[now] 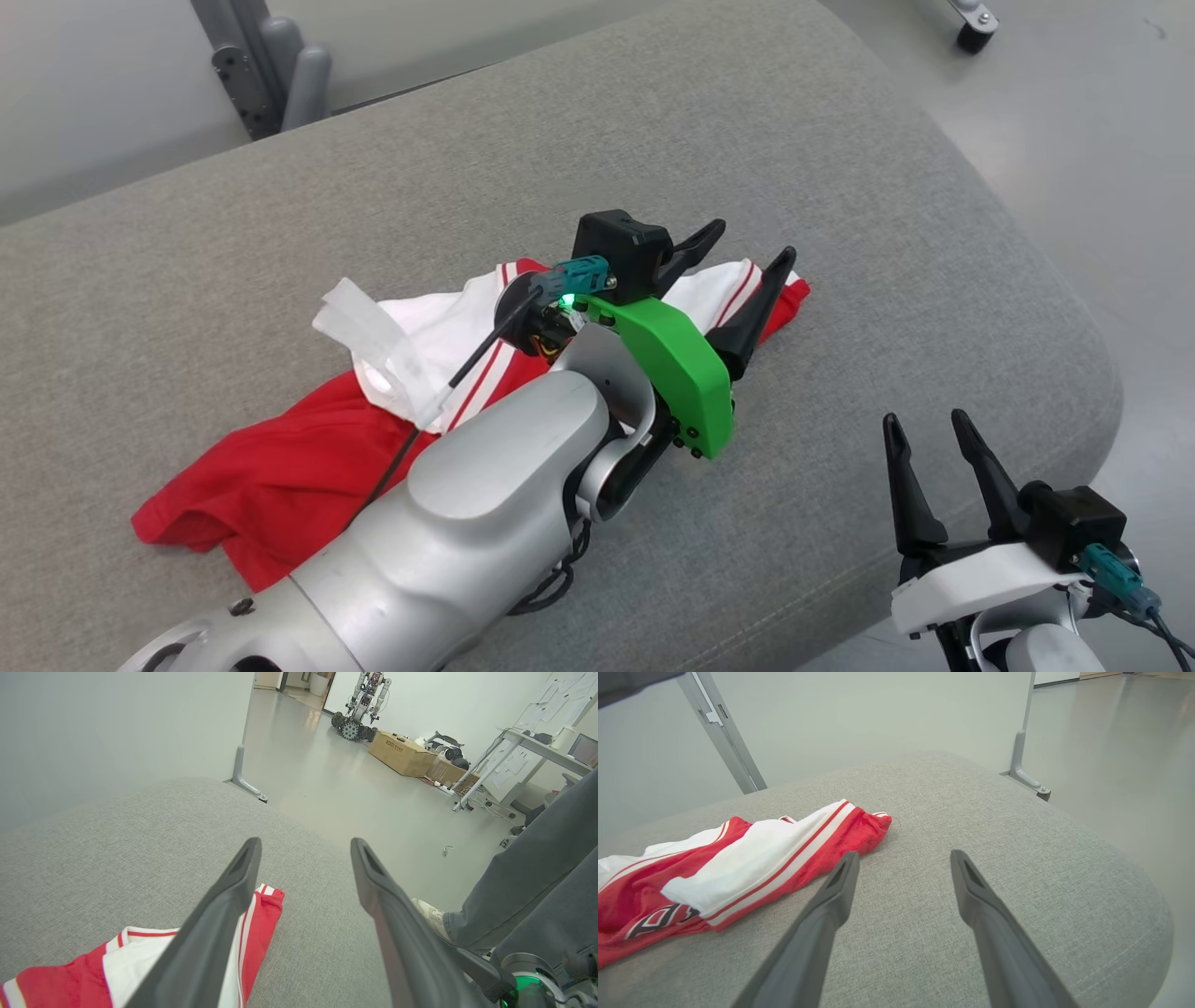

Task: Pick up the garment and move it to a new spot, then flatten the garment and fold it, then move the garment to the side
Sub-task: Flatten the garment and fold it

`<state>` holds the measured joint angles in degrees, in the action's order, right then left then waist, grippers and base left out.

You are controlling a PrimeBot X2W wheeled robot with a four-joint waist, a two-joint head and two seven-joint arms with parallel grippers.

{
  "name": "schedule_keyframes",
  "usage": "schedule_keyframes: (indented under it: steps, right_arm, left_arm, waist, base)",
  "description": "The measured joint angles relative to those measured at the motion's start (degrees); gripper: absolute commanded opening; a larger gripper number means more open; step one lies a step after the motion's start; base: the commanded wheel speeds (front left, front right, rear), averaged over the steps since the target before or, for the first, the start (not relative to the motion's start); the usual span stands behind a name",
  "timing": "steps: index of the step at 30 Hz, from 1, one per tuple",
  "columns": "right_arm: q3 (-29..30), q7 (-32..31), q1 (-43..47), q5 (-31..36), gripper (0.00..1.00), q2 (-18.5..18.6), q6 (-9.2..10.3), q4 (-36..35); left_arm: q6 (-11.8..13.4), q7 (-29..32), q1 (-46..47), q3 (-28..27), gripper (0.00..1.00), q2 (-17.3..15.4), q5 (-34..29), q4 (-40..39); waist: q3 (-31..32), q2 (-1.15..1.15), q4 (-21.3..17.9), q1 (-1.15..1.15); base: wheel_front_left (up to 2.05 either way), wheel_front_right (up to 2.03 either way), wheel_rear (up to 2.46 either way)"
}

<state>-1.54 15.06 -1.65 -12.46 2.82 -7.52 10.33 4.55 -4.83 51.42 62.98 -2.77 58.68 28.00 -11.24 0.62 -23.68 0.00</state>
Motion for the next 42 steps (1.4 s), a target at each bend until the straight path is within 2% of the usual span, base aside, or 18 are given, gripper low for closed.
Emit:
schedule_keyframes:
  steps: [4,6,12,16,17,20,23,26,31,39,42]
  right_arm:
    - [0.6,0.0,0.3,0.3,1.0,0.0,0.0,-0.1]
    - [1.0,0.0,0.8,0.6,1.0,0.0,0.0,-0.2]
    - [2.3,0.0,2.9,1.9,1.0,0.0,0.0,-0.5]
    - [3.0,0.0,4.7,2.6,1.0,0.0,0.0,-0.6]
    - [3.1,0.0,5.1,2.9,1.0,0.0,0.0,-0.7]
    - [3.3,0.0,5.5,3.1,1.0,0.0,0.0,-1.1]
    - [3.5,0.0,5.9,3.6,1.0,0.0,0.0,-1.2]
    - [3.8,0.0,6.0,4.2,1.0,0.0,0.0,-1.4]
    - [3.7,0.0,6.1,5.3,1.0,0.0,0.0,-1.4]
    - [3.0,0.0,5.9,6.1,1.0,0.0,0.0,-1.4]
    - [2.7,0.0,5.8,6.1,1.0,0.0,0.0,-1.4]
  left_arm:
    - [1.8,-3.8,-0.1,0.5,1.0,-0.1,-0.7,-0.8]
    - [2.5,-5.8,-1.4,0.2,1.0,-1.4,-1.0,-2.3]
    - [7.9,-8.5,-11.9,-0.4,1.0,-11.6,-2.2,-9.1]
    - [12.5,-9.4,-18.5,-1.7,1.0,-17.5,-2.7,-13.9]
    - [14.4,-9.5,-21.5,-2.3,1.0,-20.3,-3.1,-15.1]
    - [16.6,-9.9,-25.4,-3.4,1.0,-23.7,-4.0,-16.6]
    - [17.7,-10.0,-28.4,-5.0,1.0,-25.5,-4.5,-16.9]
    - [17.9,-10.2,-31.0,-8.9,1.0,-25.9,-4.6,-16.5]
    - [15.2,-10.2,-34.5,-14.0,1.0,-23.8,-4.8,-13.5]
    - [10.0,-10.2,-33.8,-14.5,1.0,-19.4,-2.2,-5.2]
    - [8.8,-10.0,-32.2,-14.4,1.0,-18.6,-2.2,-1.7]
  waist:
    - [0.6,0.0,2.0,0.0]
    - [1.1,0.0,3.0,0.0]
    - [3.0,0.0,5.6,0.0]
    - [4.2,0.0,7.7,0.0]
    - [4.7,0.0,8.8,0.0]
    - [5.2,0.0,10.5,0.0]
    - [5.7,0.0,12.1,0.0]
    - [6.0,0.0,13.6,0.0]
    - [6.6,0.0,15.3,0.0]
    - [6.6,0.0,15.4,0.0]
    - [6.2,0.0,14.9,0.0]
  base:
    - [0.0,0.0,0.0]
    - [0.0,0.0,0.0]
    - [0.0,0.0,0.0]
    - [0.0,0.0,0.0]
    - [0.0,0.0,0.0]
    - [0.0,0.0,0.0]
    - [0.0,0.0,0.0]
    - [0.0,0.0,0.0]
    - [0.0,0.0,0.0]
    - [0.0,0.0,0.0]
    - [0.0,0.0,0.0]
